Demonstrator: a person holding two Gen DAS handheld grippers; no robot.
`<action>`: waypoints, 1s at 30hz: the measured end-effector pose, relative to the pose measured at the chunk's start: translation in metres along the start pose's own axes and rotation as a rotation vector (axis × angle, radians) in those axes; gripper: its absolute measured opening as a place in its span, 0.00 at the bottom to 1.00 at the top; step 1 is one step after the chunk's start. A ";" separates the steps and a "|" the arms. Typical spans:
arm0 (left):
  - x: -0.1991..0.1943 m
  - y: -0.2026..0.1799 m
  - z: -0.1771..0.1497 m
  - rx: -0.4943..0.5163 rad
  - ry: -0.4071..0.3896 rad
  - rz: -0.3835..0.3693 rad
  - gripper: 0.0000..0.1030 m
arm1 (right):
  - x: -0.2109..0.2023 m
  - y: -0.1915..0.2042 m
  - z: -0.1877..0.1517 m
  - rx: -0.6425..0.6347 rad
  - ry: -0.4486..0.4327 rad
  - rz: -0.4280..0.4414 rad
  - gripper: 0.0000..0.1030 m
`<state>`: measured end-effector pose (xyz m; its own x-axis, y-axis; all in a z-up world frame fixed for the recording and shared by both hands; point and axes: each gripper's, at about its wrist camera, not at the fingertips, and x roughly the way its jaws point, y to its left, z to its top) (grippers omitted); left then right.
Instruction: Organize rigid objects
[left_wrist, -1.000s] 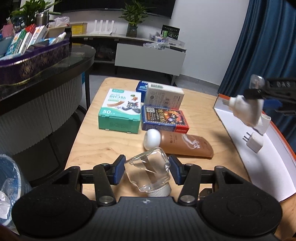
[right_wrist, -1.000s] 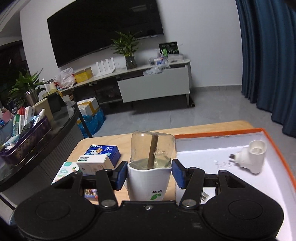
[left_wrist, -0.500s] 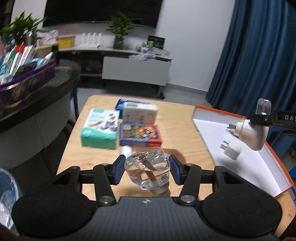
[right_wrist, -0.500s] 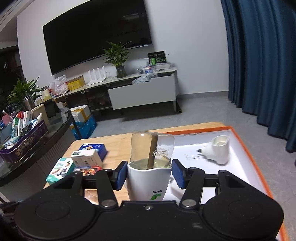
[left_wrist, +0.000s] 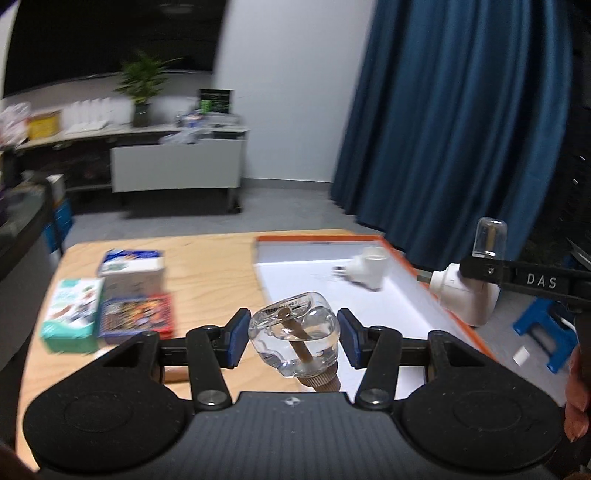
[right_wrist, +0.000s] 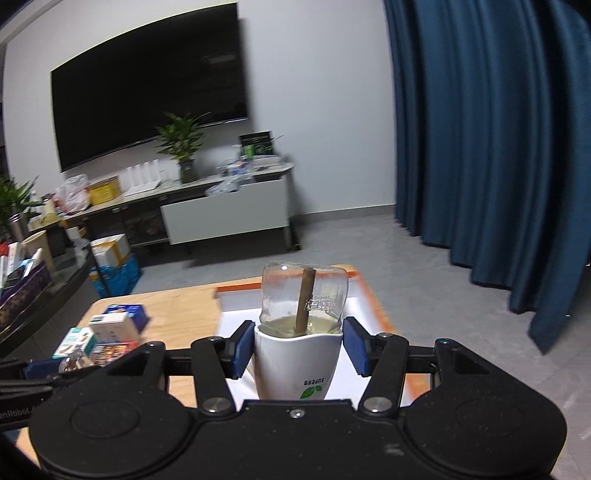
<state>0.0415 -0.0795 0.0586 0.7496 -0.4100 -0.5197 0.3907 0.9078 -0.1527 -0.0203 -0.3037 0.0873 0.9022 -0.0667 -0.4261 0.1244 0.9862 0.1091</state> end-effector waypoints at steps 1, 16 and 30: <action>0.004 -0.005 0.002 0.004 0.004 -0.016 0.50 | -0.004 -0.006 -0.001 0.004 -0.003 -0.013 0.62; 0.033 -0.039 0.007 0.028 0.023 -0.067 0.50 | -0.005 -0.045 -0.016 0.031 0.017 -0.037 0.62; 0.035 -0.043 0.008 0.020 0.034 -0.045 0.50 | 0.018 -0.033 -0.006 -0.027 0.029 -0.002 0.62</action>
<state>0.0551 -0.1338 0.0534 0.7128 -0.4469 -0.5406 0.4343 0.8864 -0.1601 -0.0109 -0.3368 0.0702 0.8896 -0.0643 -0.4522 0.1144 0.9898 0.0844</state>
